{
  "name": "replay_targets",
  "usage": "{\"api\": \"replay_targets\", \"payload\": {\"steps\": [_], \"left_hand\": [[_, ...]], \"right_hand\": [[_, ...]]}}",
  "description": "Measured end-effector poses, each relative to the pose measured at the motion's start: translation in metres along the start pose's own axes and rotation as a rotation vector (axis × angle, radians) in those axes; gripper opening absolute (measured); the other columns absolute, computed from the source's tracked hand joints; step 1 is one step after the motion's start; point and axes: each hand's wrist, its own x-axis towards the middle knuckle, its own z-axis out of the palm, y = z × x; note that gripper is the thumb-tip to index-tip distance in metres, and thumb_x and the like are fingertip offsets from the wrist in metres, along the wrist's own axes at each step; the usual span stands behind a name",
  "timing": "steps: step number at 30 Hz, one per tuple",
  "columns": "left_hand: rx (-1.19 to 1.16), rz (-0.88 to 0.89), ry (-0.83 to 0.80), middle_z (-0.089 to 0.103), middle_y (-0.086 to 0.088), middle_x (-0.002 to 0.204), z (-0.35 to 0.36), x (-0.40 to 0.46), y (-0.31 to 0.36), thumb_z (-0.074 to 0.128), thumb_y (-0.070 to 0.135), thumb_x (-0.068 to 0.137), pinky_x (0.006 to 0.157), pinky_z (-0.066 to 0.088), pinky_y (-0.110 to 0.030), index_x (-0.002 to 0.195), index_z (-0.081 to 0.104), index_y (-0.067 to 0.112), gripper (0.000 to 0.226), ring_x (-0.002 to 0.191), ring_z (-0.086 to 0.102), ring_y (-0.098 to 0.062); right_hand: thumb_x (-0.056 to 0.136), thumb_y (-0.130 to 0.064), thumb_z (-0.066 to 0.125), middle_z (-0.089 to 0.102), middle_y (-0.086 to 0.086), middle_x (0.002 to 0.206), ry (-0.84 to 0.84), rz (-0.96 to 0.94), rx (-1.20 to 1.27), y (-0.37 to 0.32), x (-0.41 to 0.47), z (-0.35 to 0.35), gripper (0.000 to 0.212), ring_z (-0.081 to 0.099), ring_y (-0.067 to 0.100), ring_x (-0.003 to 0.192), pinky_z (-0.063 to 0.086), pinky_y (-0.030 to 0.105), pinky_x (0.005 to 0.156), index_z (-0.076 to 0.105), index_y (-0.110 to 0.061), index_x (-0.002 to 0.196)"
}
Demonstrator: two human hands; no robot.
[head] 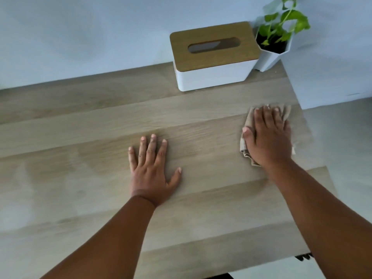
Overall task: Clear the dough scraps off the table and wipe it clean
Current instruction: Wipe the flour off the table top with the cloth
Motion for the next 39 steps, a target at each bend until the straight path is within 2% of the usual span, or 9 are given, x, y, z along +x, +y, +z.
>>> {"api": "replay_targets", "payload": {"steps": [4,7,11,16,20,23,27,33,39], "left_hand": [[0.002,0.003,-0.003,0.023,-0.009,0.17,-0.001,0.0,0.0,0.048,0.07,0.086,0.123,0.012,-0.065,0.159,0.035,0.02,0.09,0.16,0.008,-0.03],[0.007,0.001,-0.014,0.022,-0.009,0.17,-0.003,0.0,0.0,0.047,0.07,0.086,0.123,0.012,-0.065,0.16,0.034,0.019,0.09,0.16,0.007,-0.03],[-0.009,-0.005,-0.031,0.02,-0.009,0.171,-0.004,0.0,0.0,0.047,0.069,0.086,0.124,0.008,-0.065,0.16,0.033,0.02,0.09,0.16,0.004,-0.029],[-0.018,0.0,-0.014,0.022,-0.009,0.17,-0.004,-0.001,0.001,0.049,0.069,0.085,0.124,0.009,-0.065,0.159,0.035,0.019,0.09,0.16,0.006,-0.03],[-0.013,-0.002,-0.022,0.02,-0.009,0.171,-0.003,0.0,0.0,0.048,0.07,0.085,0.124,0.008,-0.065,0.159,0.034,0.02,0.09,0.16,0.005,-0.03],[-0.003,-0.002,-0.032,0.02,-0.009,0.171,-0.003,0.0,0.001,0.046,0.07,0.086,0.124,0.007,-0.064,0.16,0.033,0.02,0.09,0.16,0.005,-0.03],[-0.024,-0.008,-0.049,0.02,-0.008,0.171,-0.007,0.0,0.002,0.045,0.068,0.085,0.125,0.006,-0.063,0.16,0.032,0.021,0.09,0.16,0.003,-0.028],[-0.039,-0.011,-0.072,0.017,-0.006,0.172,-0.007,-0.001,0.0,0.046,0.065,0.084,0.125,0.006,-0.063,0.161,0.03,0.023,0.089,0.16,0.002,-0.027],[-0.028,-0.025,-0.087,0.018,-0.006,0.171,-0.01,0.0,0.003,0.045,0.065,0.084,0.125,0.005,-0.062,0.16,0.031,0.024,0.087,0.16,0.003,-0.027]], "right_hand": [[0.098,-0.053,0.033,0.021,0.013,0.17,0.026,-0.091,0.058,-0.081,0.042,-0.003,0.071,0.014,0.039,0.157,0.017,0.065,0.122,0.029,-0.019,0.16],[0.097,-0.054,0.035,0.024,0.01,0.17,0.033,-0.298,0.038,-0.137,0.034,0.002,0.07,0.015,0.036,0.157,0.017,0.061,0.123,0.032,-0.022,0.159],[0.099,-0.055,0.036,0.027,0.004,0.169,0.05,-0.519,-0.032,-0.108,-0.003,0.014,0.069,0.02,0.029,0.157,0.02,0.058,0.123,0.034,-0.022,0.16],[0.101,-0.053,0.031,0.023,0.004,0.17,0.027,-0.221,-0.005,-0.031,0.001,0.01,0.068,0.018,0.03,0.158,0.023,0.062,0.122,0.029,-0.022,0.161],[0.096,-0.055,0.028,0.021,0.009,0.171,0.024,-0.038,0.049,-0.07,0.035,0.003,0.073,0.015,0.035,0.157,0.02,0.064,0.12,0.028,-0.02,0.16],[0.098,-0.054,0.03,0.019,0.006,0.171,0.0,-0.14,0.065,-0.119,0.046,0.004,0.07,0.011,0.034,0.158,0.013,0.062,0.123,0.027,-0.024,0.161],[0.099,-0.055,0.033,0.022,0.004,0.171,0.006,-0.354,0.025,-0.143,0.002,0.011,0.069,0.014,0.033,0.158,0.011,0.061,0.124,0.031,-0.023,0.16],[0.1,-0.056,0.04,0.022,0.002,0.171,0.039,-0.485,0.019,-0.087,-0.085,0.028,0.07,0.014,0.029,0.159,0.014,0.059,0.124,0.029,-0.024,0.161],[0.099,-0.061,0.039,0.019,-0.004,0.172,0.023,-0.411,0.008,0.02,-0.141,0.031,0.071,0.01,0.023,0.16,0.021,0.058,0.123,0.03,-0.028,0.161]]}}
